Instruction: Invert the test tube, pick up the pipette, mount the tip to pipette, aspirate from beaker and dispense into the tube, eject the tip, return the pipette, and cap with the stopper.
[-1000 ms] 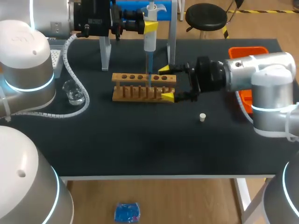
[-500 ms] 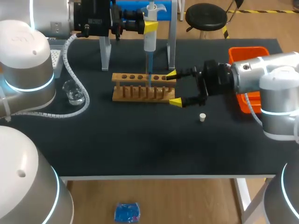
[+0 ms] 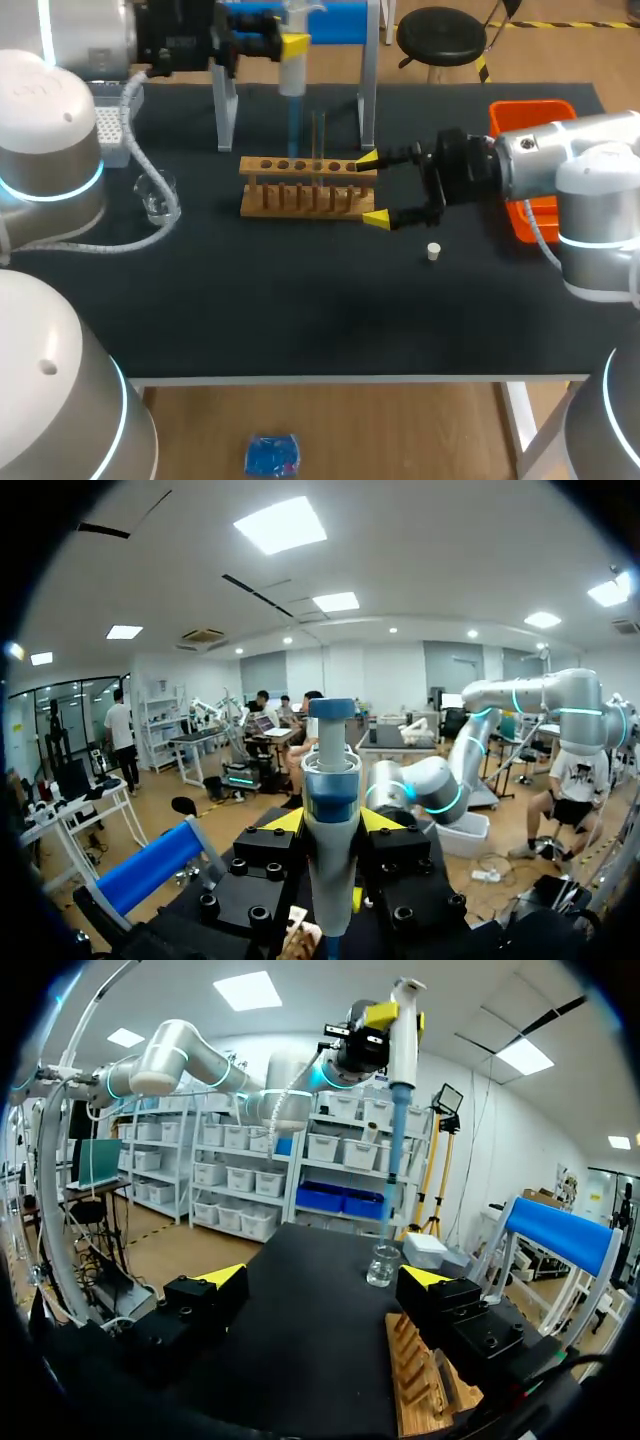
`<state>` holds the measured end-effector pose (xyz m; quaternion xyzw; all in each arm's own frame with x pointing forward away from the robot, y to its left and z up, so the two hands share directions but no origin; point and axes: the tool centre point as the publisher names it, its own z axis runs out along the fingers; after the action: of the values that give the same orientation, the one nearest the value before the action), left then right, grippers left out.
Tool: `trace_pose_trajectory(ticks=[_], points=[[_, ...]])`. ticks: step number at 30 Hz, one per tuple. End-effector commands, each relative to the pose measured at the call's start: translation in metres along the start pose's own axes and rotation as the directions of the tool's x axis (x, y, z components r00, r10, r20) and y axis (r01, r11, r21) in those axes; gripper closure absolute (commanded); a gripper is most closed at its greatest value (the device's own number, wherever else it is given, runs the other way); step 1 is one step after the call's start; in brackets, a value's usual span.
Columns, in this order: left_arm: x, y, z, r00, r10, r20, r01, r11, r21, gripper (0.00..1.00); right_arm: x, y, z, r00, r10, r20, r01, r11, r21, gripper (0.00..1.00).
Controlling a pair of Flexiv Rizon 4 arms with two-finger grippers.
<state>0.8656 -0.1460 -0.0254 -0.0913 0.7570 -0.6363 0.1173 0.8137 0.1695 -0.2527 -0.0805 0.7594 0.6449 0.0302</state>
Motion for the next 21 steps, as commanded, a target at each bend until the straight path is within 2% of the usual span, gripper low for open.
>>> trace_pose_trajectory(ticks=[1,6,10,21], points=[[-0.014,0.008,-0.071,0.999,0.021,0.028,-0.02,1.0,-0.012,1.0,0.0,0.0,0.0,1.0,0.0,0.001,0.0,1.0,0.001,0.0],[-0.044,0.022,-0.111,0.997,0.061,0.042,-0.062,0.998,0.017,1.0,0.0,0.0,0.0,1.0,0.0,0.001,0.0,1.0,0.001,0.0],[-0.06,0.041,-0.135,0.997,0.066,0.041,-0.068,0.996,0.057,1.0,0.0,0.0,0.0,1.0,0.0,0.001,0.0,1.0,0.001,0.0],[-0.083,0.088,-0.187,0.995,0.094,0.014,-0.095,0.992,0.082,1.0,0.0,0.0,0.0,1.0,0.0,0.001,0.0,1.0,0.001,0.0]])
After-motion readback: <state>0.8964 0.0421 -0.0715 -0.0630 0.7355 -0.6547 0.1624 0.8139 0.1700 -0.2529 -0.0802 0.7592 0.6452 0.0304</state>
